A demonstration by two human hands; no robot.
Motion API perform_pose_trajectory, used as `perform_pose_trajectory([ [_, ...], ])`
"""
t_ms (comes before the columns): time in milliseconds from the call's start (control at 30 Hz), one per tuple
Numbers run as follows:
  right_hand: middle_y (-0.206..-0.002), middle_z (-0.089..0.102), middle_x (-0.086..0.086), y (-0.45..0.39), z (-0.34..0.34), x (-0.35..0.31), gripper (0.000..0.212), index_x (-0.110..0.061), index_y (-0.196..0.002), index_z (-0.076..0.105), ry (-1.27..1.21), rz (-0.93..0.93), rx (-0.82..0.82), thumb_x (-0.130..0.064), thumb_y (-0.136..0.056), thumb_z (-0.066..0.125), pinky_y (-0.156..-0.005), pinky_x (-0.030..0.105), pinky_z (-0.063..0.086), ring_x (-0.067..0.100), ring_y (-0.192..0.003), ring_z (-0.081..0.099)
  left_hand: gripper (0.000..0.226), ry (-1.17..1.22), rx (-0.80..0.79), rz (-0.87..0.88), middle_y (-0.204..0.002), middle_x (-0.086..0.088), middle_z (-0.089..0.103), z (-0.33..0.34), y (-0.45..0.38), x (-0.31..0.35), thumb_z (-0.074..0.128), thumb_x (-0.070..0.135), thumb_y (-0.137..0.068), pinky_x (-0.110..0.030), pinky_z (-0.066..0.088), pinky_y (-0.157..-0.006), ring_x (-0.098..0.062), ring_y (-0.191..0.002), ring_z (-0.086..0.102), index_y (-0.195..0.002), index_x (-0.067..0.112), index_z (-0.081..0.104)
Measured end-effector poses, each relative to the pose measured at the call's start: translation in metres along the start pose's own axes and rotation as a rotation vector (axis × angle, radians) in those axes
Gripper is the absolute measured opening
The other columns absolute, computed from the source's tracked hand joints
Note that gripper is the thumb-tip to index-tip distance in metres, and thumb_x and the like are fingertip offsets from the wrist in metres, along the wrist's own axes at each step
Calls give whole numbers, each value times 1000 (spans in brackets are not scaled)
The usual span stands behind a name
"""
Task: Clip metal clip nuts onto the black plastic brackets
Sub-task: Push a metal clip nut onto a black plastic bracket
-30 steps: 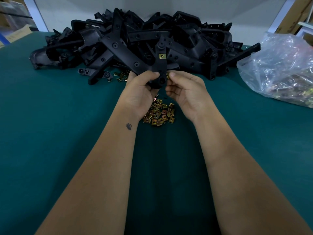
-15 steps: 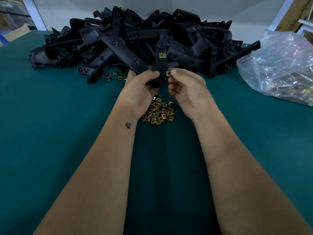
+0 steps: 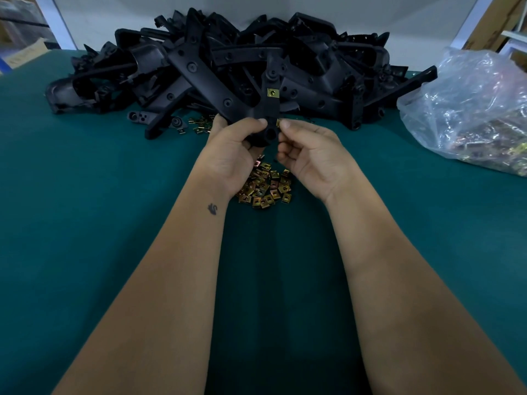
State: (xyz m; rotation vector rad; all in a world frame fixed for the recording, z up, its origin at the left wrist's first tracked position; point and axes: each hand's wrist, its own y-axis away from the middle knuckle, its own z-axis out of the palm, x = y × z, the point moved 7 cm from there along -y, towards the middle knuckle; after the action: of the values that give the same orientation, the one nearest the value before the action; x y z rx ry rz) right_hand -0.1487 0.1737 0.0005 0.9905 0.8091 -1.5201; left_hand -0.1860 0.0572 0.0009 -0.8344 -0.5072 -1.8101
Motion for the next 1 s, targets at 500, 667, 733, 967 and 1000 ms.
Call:
perform_pose_trajectory([
  [500, -50, 40, -7, 2, -9, 0, 24, -17, -70, 56, -40, -1, 29, -13, -93, 64, -49, 19, 39, 7, -46, 37, 55, -383, -95, -14, -137, -3, 60, 4, 7, -1, 66, 11, -94, -29, 56, -79, -21, -124, 60, -141, 14, 38],
  [667, -49, 39, -7, 2, -8, 3, 25, -17, -68, 57, -30, 10, 5, -14, -91, 64, -48, 19, 39, 6, -45, 36, 55, -463, -92, 10, -134, -6, 61, 5, 8, -1, 67, 12, -93, -28, 55, -75, -17, -115, 63, -140, 12, 37],
  [733, -48, 39, -7, 2, -7, 3, 24, -17, -68, 57, -38, 12, 4, -14, -91, 65, -47, 19, 39, 6, -44, 36, 54, -470, -89, 18, -134, -7, 61, 6, 8, -1, 66, 12, -94, -30, 55, -76, -21, -117, 63, -139, 12, 37],
  [967, -47, 38, -8, 3, -6, 3, 25, -17, -66, 60, -44, 12, -5, -14, -90, 65, -49, 19, 36, 6, -44, 34, 54, -489, -92, 20, -134, -8, 61, 6, 8, -1, 66, 12, -94, -31, 56, -79, -23, -121, 61, -139, 12, 37],
  [1000, -47, 38, -8, 3, -6, 3, 25, -18, -65, 61, -41, 14, -7, -14, -90, 65, -50, 19, 36, 6, -44, 34, 54, -491, -94, 21, -134, -8, 61, 6, 8, -1, 66, 12, -94, -30, 55, -79, -24, -121, 61, -139, 12, 37],
])
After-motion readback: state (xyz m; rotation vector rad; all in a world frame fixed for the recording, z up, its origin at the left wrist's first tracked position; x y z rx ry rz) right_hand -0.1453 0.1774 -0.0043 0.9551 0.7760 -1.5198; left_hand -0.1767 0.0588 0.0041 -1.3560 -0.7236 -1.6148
